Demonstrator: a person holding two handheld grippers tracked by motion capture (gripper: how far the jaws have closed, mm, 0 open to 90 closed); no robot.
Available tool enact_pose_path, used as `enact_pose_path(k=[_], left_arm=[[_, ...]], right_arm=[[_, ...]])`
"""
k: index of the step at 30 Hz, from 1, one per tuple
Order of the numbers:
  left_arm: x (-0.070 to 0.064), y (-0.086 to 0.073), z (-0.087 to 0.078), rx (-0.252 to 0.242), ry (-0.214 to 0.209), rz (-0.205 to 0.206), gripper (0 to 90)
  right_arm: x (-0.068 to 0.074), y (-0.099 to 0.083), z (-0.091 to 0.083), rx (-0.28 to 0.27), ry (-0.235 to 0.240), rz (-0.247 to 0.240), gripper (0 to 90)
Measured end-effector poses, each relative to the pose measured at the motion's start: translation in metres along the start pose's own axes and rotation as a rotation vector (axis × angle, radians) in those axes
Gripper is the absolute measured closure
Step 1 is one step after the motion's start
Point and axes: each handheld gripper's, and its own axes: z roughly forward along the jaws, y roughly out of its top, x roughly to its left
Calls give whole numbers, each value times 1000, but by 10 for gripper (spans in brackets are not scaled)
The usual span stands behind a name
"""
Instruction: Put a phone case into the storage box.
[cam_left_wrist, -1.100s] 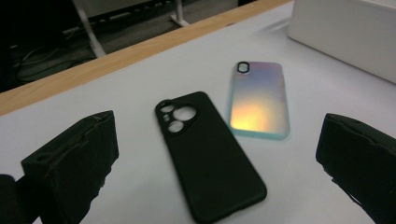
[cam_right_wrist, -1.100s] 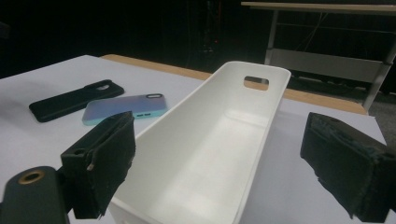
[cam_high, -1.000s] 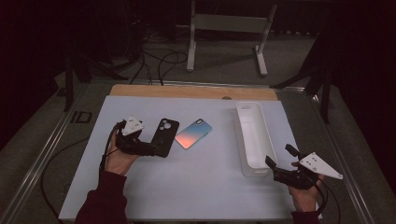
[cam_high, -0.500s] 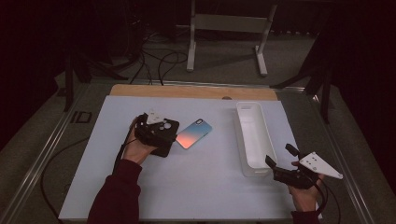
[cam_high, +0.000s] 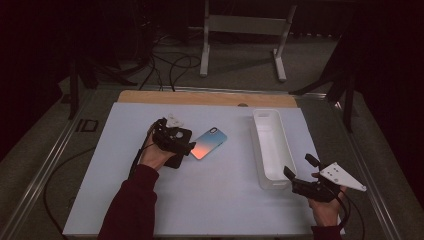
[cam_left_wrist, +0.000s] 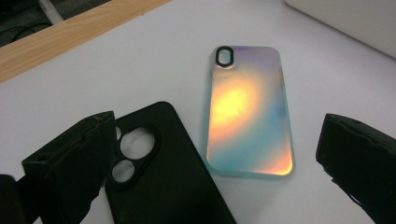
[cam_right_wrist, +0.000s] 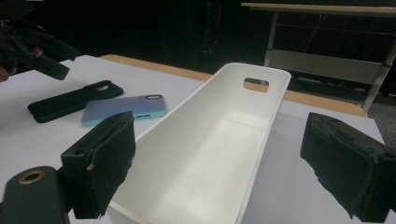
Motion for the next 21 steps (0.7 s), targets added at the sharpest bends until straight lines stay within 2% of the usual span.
enact_pose_path(k=[10, 21], left_arm=[[-9, 12, 27, 58, -20, 25, 0], [-14, 14, 54, 120, -32, 37, 0]], right_arm=[[-1, 0, 0, -3, -3, 3, 100], [0, 1, 0, -4, -4, 1, 100]])
